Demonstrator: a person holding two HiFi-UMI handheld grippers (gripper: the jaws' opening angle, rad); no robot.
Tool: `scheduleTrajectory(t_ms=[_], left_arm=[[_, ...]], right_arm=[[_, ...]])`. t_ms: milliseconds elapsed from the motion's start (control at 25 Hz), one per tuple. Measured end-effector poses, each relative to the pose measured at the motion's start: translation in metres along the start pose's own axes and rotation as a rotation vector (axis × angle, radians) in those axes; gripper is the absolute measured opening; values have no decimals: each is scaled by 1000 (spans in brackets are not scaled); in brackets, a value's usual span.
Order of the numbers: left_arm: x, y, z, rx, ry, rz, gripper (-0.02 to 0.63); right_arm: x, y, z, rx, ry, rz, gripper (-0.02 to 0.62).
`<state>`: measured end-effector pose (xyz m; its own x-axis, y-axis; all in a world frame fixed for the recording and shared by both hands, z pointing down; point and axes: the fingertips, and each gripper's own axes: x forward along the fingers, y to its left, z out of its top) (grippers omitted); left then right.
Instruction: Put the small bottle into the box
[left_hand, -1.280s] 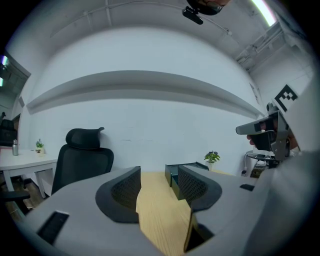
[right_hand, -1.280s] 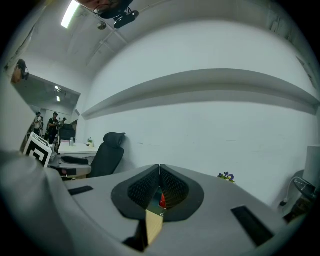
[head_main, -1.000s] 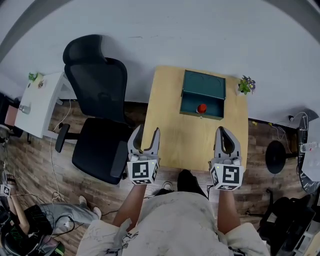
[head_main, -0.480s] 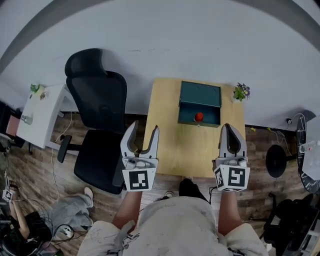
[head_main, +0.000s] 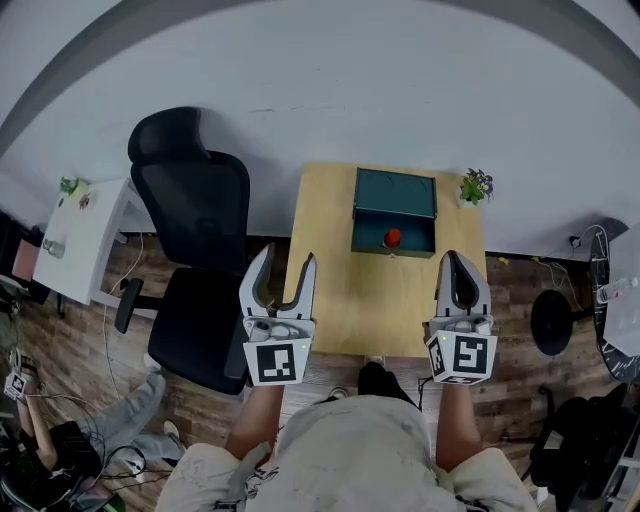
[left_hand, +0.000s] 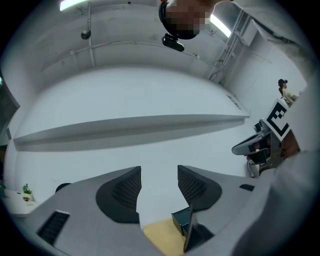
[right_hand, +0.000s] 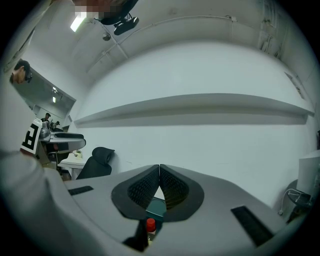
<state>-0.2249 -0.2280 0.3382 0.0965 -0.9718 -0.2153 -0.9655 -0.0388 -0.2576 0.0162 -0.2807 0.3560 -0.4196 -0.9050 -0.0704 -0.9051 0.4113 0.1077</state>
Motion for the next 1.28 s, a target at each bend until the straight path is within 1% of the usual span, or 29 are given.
scheduleTrajectory(t_ms=[280, 440, 480, 560, 640, 760, 800, 960, 1280], left_arm=[[4, -4, 1, 6, 1, -8, 230], [6, -3, 0, 7, 8, -5, 211], [6, -3, 0, 6, 9, -4, 194], [6, -3, -1, -1, 9, -1, 136], [5, -2, -4, -8, 16, 4, 95], [4, 1, -4, -13, 13, 22, 17], [4, 0, -4, -15, 12, 21, 8], [5, -4, -8, -20, 28, 10, 6], [8, -1, -10, -23, 30, 23, 7]], right_arm=[[-1, -4, -1, 4, 3, -4, 17], [1, -3, -1, 3, 4, 1, 17], [1, -3, -1, 2, 4, 4, 17], [1, -3, -2, 4, 6, 6, 17], [1, -2, -4, 8, 8, 4, 17], [2, -2, -5, 10, 11, 4, 17], [1, -2, -5, 10, 12, 5, 17], [2, -3, -7, 12, 15, 6, 16], [5, -2, -9, 4, 23, 17, 15]])
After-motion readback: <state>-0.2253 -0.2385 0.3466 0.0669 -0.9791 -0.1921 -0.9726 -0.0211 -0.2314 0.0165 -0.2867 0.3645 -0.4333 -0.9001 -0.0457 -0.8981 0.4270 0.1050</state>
